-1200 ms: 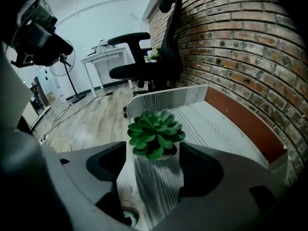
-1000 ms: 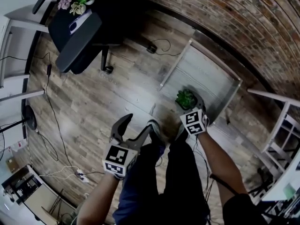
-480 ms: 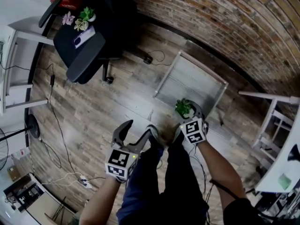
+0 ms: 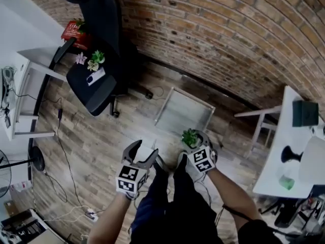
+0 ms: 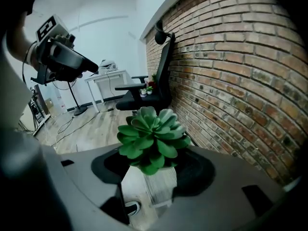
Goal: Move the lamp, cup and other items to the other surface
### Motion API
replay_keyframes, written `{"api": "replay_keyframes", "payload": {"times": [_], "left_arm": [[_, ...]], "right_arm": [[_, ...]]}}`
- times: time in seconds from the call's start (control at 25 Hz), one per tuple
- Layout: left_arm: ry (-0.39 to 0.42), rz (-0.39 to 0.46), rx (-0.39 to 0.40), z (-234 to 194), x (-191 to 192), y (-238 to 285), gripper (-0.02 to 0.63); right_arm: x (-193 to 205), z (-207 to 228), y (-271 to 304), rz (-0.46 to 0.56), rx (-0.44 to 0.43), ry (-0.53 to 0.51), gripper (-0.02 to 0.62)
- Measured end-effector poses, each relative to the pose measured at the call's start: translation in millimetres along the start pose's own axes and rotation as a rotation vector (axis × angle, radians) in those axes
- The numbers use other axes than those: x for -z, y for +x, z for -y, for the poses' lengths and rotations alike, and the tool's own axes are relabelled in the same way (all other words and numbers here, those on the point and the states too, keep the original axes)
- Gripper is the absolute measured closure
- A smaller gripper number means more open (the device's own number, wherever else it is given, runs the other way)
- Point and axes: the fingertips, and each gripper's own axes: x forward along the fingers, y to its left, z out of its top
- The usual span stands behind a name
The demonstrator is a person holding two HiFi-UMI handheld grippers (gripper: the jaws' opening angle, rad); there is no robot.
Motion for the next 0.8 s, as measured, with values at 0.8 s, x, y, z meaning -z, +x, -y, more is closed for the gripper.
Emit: {"api": "replay_keyframes", "payload": {"times": [0.8], "left_arm": [[0.126,0.087,0.092,111.2,-93.2,-29.8,0.319]], "right_arm": [[-33.5,60.3,-201.5,0.108,0.173,0.178,0.33]]}}
